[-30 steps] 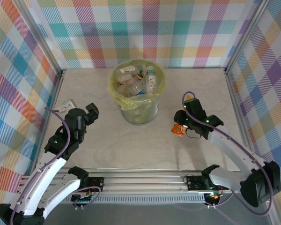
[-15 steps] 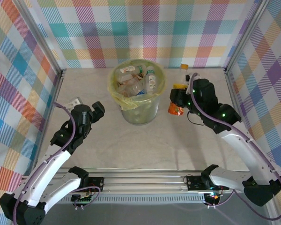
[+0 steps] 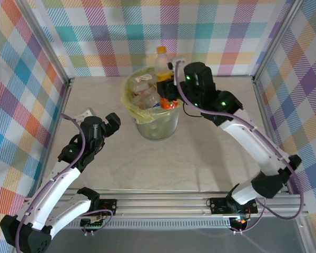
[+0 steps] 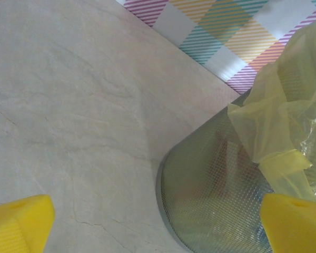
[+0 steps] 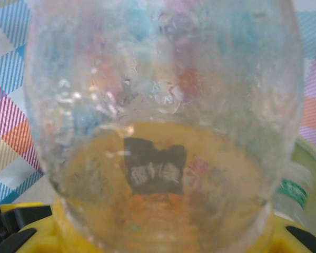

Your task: Put the plastic bottles in the bin

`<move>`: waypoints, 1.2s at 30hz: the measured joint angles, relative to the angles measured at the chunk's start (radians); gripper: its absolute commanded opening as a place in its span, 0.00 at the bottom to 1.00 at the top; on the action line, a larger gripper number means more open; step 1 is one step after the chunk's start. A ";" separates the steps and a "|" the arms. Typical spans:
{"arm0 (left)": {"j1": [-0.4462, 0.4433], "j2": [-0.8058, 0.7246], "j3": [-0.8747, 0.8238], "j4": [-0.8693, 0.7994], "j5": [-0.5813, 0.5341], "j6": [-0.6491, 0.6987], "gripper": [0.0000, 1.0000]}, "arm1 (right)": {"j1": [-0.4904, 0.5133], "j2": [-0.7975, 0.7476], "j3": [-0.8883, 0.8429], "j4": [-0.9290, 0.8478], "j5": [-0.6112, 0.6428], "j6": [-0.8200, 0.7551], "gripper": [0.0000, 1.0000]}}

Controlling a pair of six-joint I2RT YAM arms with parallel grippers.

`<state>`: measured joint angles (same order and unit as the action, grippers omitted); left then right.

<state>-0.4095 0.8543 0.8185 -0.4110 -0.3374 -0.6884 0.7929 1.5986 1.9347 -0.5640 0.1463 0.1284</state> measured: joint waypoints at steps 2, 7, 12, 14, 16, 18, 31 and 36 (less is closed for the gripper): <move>0.000 0.004 0.001 0.004 0.013 -0.004 1.00 | 0.007 0.066 0.068 0.006 -0.019 -0.036 0.18; 0.000 0.004 0.001 0.024 0.042 -0.008 1.00 | 0.012 0.196 0.153 0.049 -0.082 -0.121 0.20; 0.000 -0.009 0.001 0.024 0.050 -0.008 1.00 | 0.012 0.287 0.174 0.100 -0.118 -0.207 0.22; 0.000 -0.019 0.001 0.025 0.050 -0.008 1.00 | 0.012 0.308 0.175 0.117 -0.126 -0.232 0.22; 0.000 -0.025 0.001 0.025 0.050 -0.008 1.00 | 0.012 0.324 0.175 0.131 -0.134 -0.250 0.22; 0.000 -0.025 0.001 0.025 0.050 -0.008 1.00 | 0.012 0.338 0.177 0.146 -0.134 -0.257 0.22; 0.000 -0.015 0.010 0.025 0.053 0.000 1.00 | 0.012 0.303 -0.060 0.395 -0.137 -0.209 0.26; 0.000 0.024 0.044 0.029 0.053 0.017 1.00 | 0.012 0.249 -0.189 0.496 -0.136 -0.186 0.36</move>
<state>-0.4095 0.8787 0.8627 -0.3820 -0.2840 -0.6716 0.8051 1.8481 1.7454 -0.0681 0.0105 -0.0574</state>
